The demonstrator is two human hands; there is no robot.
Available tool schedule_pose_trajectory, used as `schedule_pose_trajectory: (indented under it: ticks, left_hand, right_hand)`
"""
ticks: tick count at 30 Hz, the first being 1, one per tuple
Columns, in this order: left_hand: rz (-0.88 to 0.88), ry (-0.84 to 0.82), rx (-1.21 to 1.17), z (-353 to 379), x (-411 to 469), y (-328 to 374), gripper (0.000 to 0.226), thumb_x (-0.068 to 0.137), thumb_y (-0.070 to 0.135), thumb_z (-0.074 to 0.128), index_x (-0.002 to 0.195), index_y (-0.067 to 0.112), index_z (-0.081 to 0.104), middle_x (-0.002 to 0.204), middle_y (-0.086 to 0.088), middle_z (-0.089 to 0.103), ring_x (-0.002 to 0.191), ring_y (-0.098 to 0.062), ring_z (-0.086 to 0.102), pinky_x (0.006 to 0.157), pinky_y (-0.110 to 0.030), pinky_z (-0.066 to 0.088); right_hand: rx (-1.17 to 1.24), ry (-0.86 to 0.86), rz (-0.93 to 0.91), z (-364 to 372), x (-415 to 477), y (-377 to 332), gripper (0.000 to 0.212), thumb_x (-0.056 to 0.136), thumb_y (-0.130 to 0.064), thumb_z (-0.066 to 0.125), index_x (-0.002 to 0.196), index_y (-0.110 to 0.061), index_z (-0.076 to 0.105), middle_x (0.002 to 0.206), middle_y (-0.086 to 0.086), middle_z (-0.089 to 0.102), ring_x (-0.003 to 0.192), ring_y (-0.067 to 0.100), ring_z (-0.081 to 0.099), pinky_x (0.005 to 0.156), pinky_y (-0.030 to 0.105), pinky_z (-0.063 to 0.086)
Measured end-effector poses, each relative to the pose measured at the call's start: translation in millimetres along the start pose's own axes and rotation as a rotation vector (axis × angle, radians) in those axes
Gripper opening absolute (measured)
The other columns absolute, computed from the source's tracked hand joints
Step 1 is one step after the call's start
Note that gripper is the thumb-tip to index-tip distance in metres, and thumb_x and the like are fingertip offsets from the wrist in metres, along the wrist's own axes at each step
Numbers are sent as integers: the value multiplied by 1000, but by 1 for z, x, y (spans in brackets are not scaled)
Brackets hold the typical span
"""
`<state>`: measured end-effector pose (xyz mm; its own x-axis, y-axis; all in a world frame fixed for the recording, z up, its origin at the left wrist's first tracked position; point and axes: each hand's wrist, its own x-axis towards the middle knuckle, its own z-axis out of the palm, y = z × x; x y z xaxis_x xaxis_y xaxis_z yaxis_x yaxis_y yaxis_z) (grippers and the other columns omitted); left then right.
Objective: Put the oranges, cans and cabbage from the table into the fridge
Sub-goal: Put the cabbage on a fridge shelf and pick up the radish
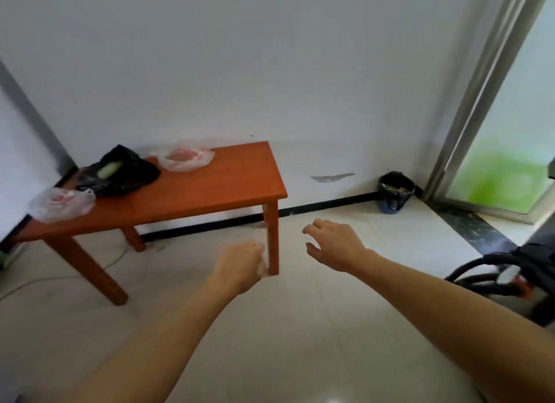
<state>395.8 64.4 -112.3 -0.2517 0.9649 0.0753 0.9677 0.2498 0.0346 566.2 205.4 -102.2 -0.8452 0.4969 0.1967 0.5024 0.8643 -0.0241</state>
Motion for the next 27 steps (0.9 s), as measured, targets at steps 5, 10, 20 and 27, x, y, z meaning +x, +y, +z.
schedule_pose_trajectory:
  ticks: [5, 10, 20, 27]
  left_hand:
    - [-201, -27, 11, 10, -3, -91, 17, 95, 29, 45, 95, 17, 57, 92, 0, 62, 79, -18, 57, 69, -30, 46]
    - [-379, -37, 9, 12, 24, -180, 18, 94, 27, 44, 97, 17, 59, 96, 0, 62, 84, -19, 59, 71, -32, 47]
    - [-596, 13, 10, 7, 46, -347, 20, 96, 30, 41, 97, 16, 56, 101, -2, 60, 94, -25, 60, 63, -33, 36]
    - [-593, 28, -7, 15, 68, -486, 19, 96, 28, 41, 98, 17, 56, 99, 0, 57, 93, -21, 59, 65, -31, 38]
  right_hand:
    - [58, -55, -167, 32, 98, -56, 37, 97, -39, 47, 129, -22, 51, 126, 0, 56, 106, 16, 58, 82, 28, 49]
    - [96, -70, -301, 64, 206, -94, 37, 96, -42, 46, 129, -25, 52, 119, -3, 59, 104, 14, 58, 82, 29, 52]
    - [118, -143, -509, 100, 390, -200, 38, 95, -39, 43, 130, -23, 49, 121, 1, 54, 106, 23, 56, 81, 37, 48]
    - [101, -143, -545, 150, 502, -286, 35, 96, -37, 43, 128, -23, 49, 120, 1, 54, 107, 23, 56, 80, 38, 49]
